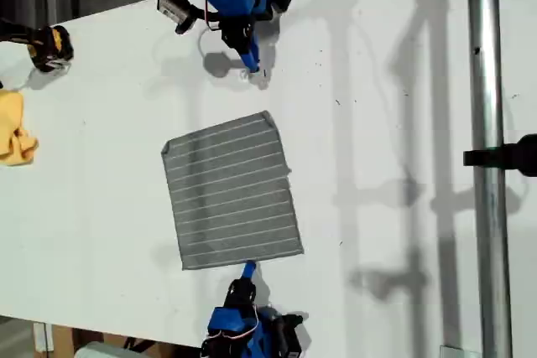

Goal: Grasp corners of a towel and fold twice.

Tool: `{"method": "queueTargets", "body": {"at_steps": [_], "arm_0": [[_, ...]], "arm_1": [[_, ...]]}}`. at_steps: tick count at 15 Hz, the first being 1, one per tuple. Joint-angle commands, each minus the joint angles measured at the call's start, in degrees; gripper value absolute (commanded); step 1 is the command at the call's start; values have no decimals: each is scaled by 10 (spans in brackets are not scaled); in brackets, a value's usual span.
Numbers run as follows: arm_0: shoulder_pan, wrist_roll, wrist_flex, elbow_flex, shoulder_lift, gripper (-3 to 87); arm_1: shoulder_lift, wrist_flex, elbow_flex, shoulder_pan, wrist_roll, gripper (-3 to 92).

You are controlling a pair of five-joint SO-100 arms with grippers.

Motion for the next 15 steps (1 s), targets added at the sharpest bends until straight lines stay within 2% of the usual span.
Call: {"method": "queueTargets", "body": {"at_steps": [1,7,11,13,15], "arm_0": [[-42,-196,1,2,4,-13],[-41,-194,1,2,4,-13],[-41,-194,1,2,4,-13],[-41,-193,1,2,4,-13],[-42,-192,1,2,4,-13]], "arm_1": [[1,-27,-30,-44,-8,-2],[1,-23,-33,-41,-8,-2],[-5,-20,-110,-52,-10,-2],[-94,-30,-192,-62,-14,-2],[-265,-66,-311,-73,-48,-2]]}}
